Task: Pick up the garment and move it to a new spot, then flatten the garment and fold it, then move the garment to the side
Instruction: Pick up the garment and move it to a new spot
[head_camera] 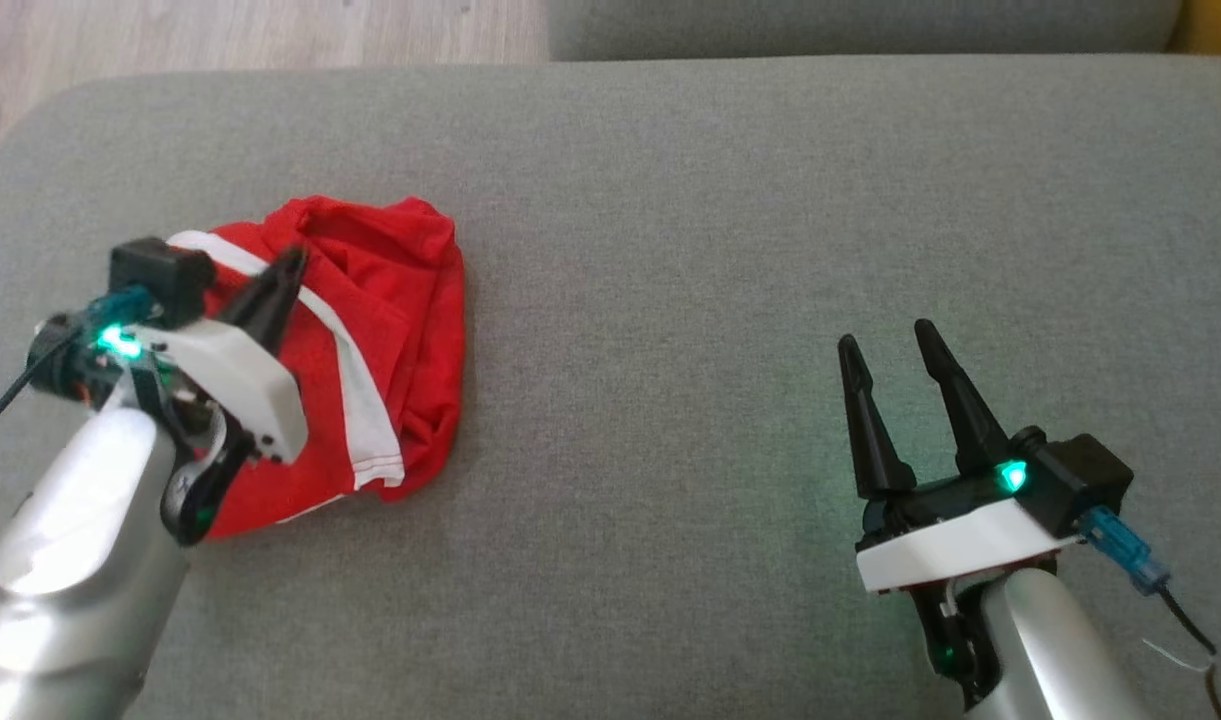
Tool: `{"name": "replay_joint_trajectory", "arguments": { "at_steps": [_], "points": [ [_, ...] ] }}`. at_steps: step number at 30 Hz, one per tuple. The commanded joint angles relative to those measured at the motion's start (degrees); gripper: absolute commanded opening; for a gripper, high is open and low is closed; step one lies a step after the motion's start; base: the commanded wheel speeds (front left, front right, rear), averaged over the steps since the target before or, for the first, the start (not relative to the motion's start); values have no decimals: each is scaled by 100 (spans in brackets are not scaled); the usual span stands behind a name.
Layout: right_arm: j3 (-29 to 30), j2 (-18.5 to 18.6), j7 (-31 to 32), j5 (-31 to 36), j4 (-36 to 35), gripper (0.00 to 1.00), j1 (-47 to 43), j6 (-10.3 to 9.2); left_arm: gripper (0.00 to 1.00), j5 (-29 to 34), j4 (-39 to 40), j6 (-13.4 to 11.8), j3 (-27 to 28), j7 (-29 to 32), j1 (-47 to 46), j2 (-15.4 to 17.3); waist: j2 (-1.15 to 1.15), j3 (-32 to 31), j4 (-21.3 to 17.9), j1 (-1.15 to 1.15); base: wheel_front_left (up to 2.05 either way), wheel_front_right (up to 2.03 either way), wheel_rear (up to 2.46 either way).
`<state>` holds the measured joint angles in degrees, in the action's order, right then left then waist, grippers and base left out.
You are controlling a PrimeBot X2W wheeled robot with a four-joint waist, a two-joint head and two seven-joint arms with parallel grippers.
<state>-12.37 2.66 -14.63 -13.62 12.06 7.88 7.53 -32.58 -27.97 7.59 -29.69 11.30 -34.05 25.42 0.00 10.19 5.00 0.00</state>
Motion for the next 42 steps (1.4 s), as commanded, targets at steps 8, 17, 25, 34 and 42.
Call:
{"name": "replay_joint_trajectory", "arguments": {
  "at_steps": [8,17,25,34,42],
  "points": [
    [-184,21,-37,28,-74,100,-41,-4,0,83,881,-200,619,-1342,-296,256,0,-371,-3,0,0,0,0],
    [-274,21,-37,-19,-26,100,-209,-4,0,235,1942,-579,685,-1673,192,353,0,-718,-26,0,0,0,0],
    [-192,21,-37,-49,-66,100,-290,-4,0,159,2106,-823,692,-1676,685,346,0,-897,-77,0,0,0,0],
    [-7,21,-37,-27,-236,100,-437,-4,100,-141,2182,-1348,821,-2130,1900,-19,0,-1113,139,0,0,0,0],
    [93,21,-37,2,-262,100,-578,-4,100,-104,2120,-1617,769,-2513,2809,-385,0,-1195,348,0,0,0,0]
  ]
}}
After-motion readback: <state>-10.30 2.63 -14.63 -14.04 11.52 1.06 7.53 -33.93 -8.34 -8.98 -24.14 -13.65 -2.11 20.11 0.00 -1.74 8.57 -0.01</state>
